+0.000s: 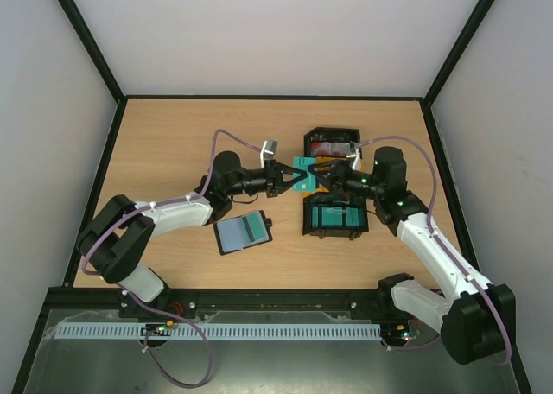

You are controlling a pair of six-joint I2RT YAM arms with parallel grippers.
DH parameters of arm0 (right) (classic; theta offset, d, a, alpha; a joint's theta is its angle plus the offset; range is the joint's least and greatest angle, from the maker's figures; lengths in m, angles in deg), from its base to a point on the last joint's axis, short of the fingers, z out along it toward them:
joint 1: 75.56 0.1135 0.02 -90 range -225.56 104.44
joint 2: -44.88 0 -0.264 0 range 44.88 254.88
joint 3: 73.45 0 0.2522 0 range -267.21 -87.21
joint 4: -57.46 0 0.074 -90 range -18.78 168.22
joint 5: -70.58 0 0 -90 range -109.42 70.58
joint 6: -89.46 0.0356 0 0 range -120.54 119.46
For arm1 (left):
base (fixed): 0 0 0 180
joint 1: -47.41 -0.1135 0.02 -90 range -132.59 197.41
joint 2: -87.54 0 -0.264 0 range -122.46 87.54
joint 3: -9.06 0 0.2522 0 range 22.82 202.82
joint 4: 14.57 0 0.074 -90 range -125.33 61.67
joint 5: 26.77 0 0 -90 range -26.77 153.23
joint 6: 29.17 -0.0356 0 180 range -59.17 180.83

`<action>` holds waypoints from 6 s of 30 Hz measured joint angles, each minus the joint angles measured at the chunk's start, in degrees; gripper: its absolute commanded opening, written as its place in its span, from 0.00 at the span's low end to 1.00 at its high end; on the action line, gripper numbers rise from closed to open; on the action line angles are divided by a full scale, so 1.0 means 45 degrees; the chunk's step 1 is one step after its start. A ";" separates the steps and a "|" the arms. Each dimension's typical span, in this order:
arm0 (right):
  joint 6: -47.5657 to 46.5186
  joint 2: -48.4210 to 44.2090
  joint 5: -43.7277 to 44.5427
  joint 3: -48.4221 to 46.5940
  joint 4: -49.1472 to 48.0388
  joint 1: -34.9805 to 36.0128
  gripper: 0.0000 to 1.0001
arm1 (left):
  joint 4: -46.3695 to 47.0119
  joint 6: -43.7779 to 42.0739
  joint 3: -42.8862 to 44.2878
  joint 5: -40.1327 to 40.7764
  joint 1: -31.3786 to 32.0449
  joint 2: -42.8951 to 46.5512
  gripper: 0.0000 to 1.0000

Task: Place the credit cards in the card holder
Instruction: Pick up the credit card from the storage box.

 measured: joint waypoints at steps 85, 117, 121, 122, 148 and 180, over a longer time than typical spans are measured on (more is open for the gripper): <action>-0.1146 -0.2783 0.1792 0.1219 -0.0631 0.1078 0.34 | -0.3837 -0.2652 0.1146 -0.0855 -0.0743 0.1404 0.03; -0.1588 -0.2409 0.1496 0.1452 -0.0461 0.1078 0.34 | -0.3254 -0.2171 0.1146 -0.0777 -0.0772 0.1637 0.03; -0.1579 -0.2856 0.1307 0.1477 -0.0491 0.1078 0.45 | -0.3478 -0.2307 0.1146 -0.0539 -0.0772 0.1729 0.03; -0.1569 -0.3031 0.1277 0.1535 -0.0534 0.1069 0.46 | -0.3497 -0.2317 0.1146 -0.0500 -0.0772 0.1807 0.03; -0.1171 -0.3303 0.1141 0.1661 -0.1156 0.1083 0.31 | -0.3633 -0.2399 0.1141 -0.0301 -0.0772 0.2001 0.03; -0.0374 -0.2254 0.0894 0.1350 -0.1394 0.1078 0.22 | -0.3332 -0.2735 0.1117 -0.0316 -0.0641 0.2006 0.03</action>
